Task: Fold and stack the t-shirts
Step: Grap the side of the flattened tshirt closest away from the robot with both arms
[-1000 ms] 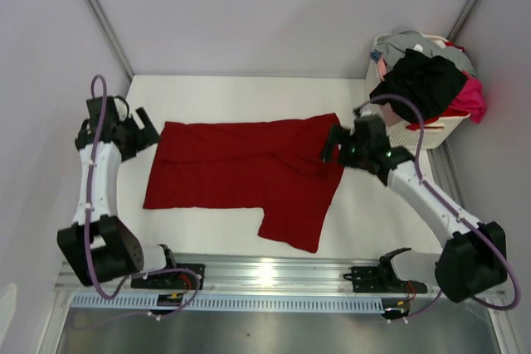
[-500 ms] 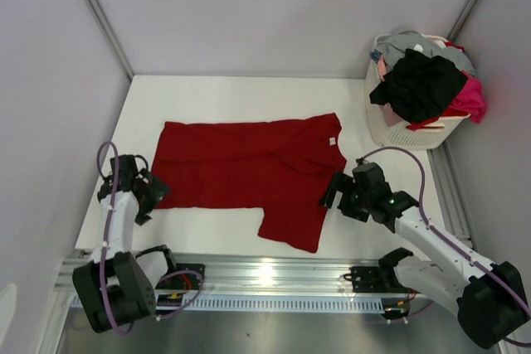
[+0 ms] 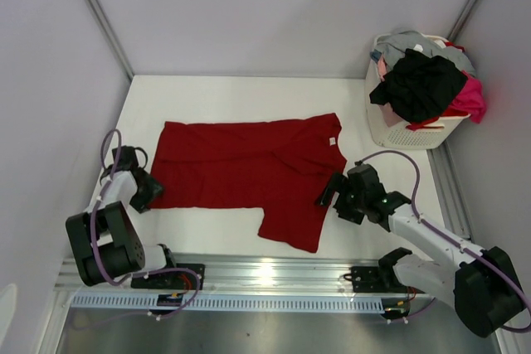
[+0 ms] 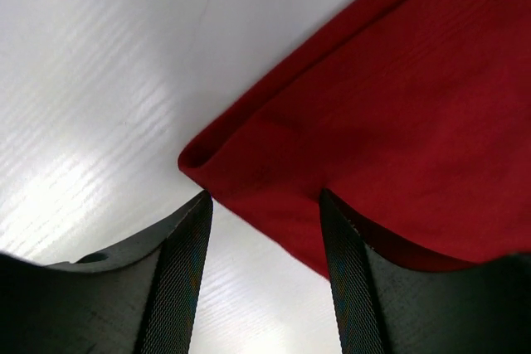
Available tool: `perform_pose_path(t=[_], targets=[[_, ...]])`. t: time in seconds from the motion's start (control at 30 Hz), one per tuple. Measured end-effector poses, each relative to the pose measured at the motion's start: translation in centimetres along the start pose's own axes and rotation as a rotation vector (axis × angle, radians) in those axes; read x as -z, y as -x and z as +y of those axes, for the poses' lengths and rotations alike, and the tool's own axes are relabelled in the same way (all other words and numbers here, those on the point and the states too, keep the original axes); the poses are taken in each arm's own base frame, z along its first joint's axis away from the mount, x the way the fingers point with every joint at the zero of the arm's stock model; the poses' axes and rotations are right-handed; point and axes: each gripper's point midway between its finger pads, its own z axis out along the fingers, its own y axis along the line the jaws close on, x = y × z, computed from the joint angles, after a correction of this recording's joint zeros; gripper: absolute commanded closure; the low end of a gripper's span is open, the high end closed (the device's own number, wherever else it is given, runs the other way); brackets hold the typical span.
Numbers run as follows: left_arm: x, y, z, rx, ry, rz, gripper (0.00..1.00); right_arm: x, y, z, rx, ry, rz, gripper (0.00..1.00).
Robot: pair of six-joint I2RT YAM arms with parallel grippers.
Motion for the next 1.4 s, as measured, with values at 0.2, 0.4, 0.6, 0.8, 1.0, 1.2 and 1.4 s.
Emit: perform_pose_path(t=[0.2, 0.4, 0.6, 0.8, 1.0, 1.2, 1.4], targets=[[-0.6, 1.8, -0.1, -0.003, -0.008, -0.035, 0.44, -0.2, -0.3, 0.5, 0.002, 0.006, -0.001, 0.01], [-1.1, 2.4, 0.0, -0.006, -0.009, -0.047, 0.62, -0.2, -0.5, 0.5, 0.014, 0.003, -0.004, 0.01], [-1.4, 2.7, -0.1, -0.002, -0.014, -0.054, 0.99, 0.2, -0.8, 1.0, 0.001, 0.018, 0.001, 0.01], [-1.4, 2.8, -0.2, -0.005, -0.017, -0.059, 0.99, 1.0, -3.5, 2.2, 0.015, 0.032, 0.073, 0.06], [-1.3, 2.8, -0.2, -0.006, -0.019, -0.063, 0.99, 1.3, -7.3, 2.1, 0.061, -0.005, 0.183, 0.22], [-0.9, 3.1, -0.3, -0.006, -0.030, -0.081, 0.99, 0.5, -9.7, 0.2, 0.072, -0.118, 0.257, 0.28], [-0.7, 3.3, -0.5, -0.005, -0.042, -0.087, 0.99, 0.8, -11.2, 0.1, 0.079, -0.167, 0.294, 0.35]])
